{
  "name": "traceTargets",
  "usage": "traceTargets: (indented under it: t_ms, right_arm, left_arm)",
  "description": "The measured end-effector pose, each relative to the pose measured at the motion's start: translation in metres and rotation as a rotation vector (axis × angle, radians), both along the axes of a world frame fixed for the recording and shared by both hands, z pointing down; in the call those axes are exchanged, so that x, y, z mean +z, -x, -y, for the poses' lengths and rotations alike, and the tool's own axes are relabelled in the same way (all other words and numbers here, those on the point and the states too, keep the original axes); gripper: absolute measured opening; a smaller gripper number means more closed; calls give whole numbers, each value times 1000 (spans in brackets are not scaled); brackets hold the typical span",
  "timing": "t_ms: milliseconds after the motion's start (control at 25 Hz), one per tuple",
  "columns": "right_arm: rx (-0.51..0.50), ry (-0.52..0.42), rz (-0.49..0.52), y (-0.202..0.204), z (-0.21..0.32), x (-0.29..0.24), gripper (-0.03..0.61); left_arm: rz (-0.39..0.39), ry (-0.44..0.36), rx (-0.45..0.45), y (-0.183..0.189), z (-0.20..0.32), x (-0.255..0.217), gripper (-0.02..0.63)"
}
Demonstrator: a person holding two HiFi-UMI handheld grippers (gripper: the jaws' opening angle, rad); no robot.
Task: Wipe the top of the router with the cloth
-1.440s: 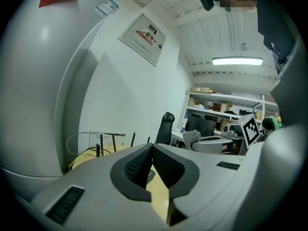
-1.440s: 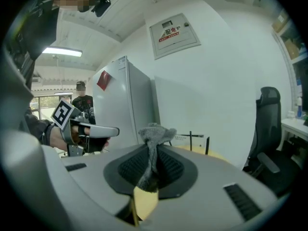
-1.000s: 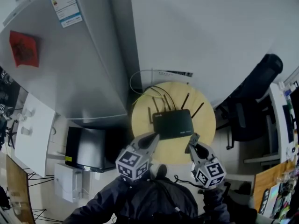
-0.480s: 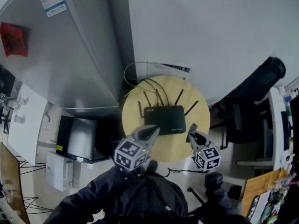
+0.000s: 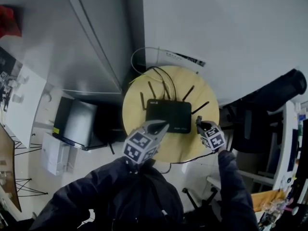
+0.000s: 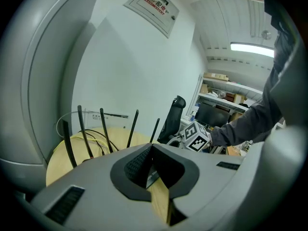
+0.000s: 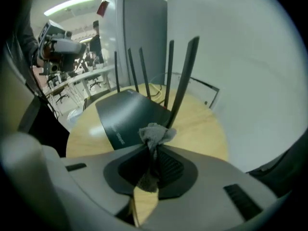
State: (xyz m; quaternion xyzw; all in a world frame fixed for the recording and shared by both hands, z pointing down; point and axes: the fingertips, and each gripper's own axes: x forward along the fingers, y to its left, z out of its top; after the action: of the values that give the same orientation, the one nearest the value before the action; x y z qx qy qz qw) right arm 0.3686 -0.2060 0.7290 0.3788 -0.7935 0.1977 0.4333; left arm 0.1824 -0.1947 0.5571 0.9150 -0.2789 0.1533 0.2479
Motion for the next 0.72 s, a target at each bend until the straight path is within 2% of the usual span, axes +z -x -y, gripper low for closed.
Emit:
traceTargets:
  t_ms: [280, 560, 720]
  right_arm:
    - [-294, 112, -153, 10, 8, 42, 72]
    - [-434, 122, -270, 10, 19, 61, 72]
    - [-498, 124, -295, 16, 17, 62, 72]
  left_arm:
    - [14, 50, -22, -10, 4, 24, 2]
    - [40, 45, -18, -16, 12, 29, 2]
    - [43, 43, -9, -15, 12, 26, 2]
